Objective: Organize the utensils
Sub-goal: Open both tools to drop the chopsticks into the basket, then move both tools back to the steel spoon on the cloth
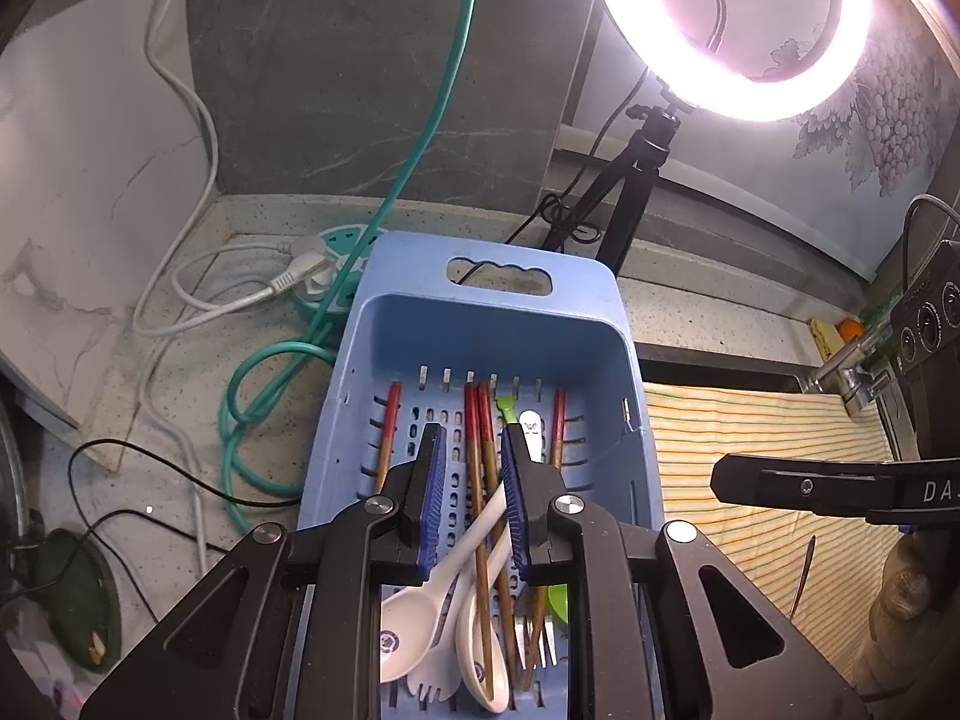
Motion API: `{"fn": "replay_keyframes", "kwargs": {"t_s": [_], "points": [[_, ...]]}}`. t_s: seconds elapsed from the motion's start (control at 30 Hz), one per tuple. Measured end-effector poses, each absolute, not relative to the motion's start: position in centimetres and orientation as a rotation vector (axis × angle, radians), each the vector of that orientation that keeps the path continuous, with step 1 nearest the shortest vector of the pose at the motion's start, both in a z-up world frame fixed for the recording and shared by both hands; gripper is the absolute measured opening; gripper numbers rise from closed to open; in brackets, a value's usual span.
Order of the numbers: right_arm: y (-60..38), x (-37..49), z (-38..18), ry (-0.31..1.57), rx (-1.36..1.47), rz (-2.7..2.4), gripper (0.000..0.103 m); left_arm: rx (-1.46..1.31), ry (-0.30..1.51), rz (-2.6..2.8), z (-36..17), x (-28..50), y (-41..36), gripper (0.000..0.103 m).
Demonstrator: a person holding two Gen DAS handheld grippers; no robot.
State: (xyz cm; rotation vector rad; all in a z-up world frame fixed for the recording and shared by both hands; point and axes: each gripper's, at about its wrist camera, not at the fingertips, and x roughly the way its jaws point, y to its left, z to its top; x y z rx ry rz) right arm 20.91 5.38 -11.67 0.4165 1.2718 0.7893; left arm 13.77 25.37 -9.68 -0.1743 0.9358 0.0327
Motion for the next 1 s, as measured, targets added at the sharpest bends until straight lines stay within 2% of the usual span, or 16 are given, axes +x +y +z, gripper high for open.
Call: {"fn": "replay_keyframes", "kwargs": {"t_s": [0.4,0.43,0.53,0.7,0.83,1.0], "points": [[2.4,20.0,-9.9,1.255,0.426,0.813,0.017,-0.164,0.917,0.021,-8.2,11.6,23.2,0.018],[2.0,19.9,-9.8,1.252,0.426,0.816,0.018,-0.163,0.914,0.015,-8.0,11.2,22.7,0.018],[0.6,19.5,-9.3,1.242,0.424,0.816,0.023,-0.158,0.905,0.007,-7.6,10.2,21.4,0.031],[-2.1,18.6,-8.9,1.225,0.401,0.807,0.025,-0.146,0.898,-0.029,-7.4,8.5,18.8,0.032],[-4.9,17.8,-9.0,1.217,0.378,0.793,0.036,-0.115,0.907,-0.073,-7.5,7.2,16.3,0.033],[-8.4,17.1,-10.2,1.269,0.374,0.749,0.036,-0.082,0.931,-0.134,-8.5,5.8,13.0,0.035]]}}
